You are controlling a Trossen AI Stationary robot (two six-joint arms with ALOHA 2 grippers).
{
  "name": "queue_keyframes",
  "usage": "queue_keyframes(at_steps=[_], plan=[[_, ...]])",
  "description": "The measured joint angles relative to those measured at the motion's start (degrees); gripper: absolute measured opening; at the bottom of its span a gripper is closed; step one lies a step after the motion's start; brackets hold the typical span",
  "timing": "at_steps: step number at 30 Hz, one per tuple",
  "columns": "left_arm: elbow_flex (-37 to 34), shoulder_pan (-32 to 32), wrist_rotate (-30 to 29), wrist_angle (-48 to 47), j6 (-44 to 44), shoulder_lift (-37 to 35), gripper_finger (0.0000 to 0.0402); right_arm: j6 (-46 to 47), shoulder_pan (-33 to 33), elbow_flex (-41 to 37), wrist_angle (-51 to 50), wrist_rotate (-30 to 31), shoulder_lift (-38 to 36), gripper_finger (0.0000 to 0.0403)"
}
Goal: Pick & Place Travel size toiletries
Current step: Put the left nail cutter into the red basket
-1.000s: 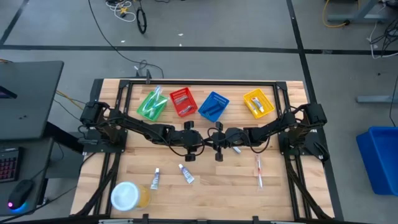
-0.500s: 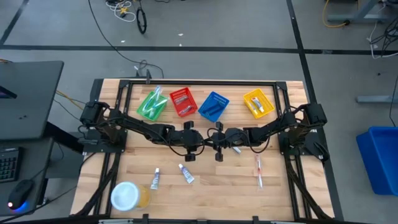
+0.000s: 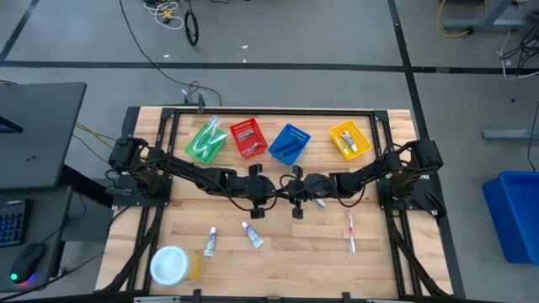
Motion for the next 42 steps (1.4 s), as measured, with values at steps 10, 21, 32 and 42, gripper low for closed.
queue_keyframes(at_steps=[10, 21, 32, 42], plan=[[0.0, 0.0, 0.09, 0.0, -0.15, -0.02, 0.01, 1.39, -0.02, 0.0, 0.44, -0.87, 0.0, 0.0058], [0.0, 0.0, 0.05, 0.0, -0.3, -0.02, 0.0106, 1.53, -0.02, 0.0, 0.46, -0.92, 0.0, 0.0058], [0.0, 0.0, -0.2, 0.0, -0.26, -0.02, 0.0137, 1.55, 0.0, 0.0, 0.13, -0.97, 0.0, 0.0058], [0.0, 0.0, -0.15, 0.0, -0.24, -0.02, 0.0114, 1.55, 0.0, 0.02, 0.83, -0.96, 0.0, 0.0058]])
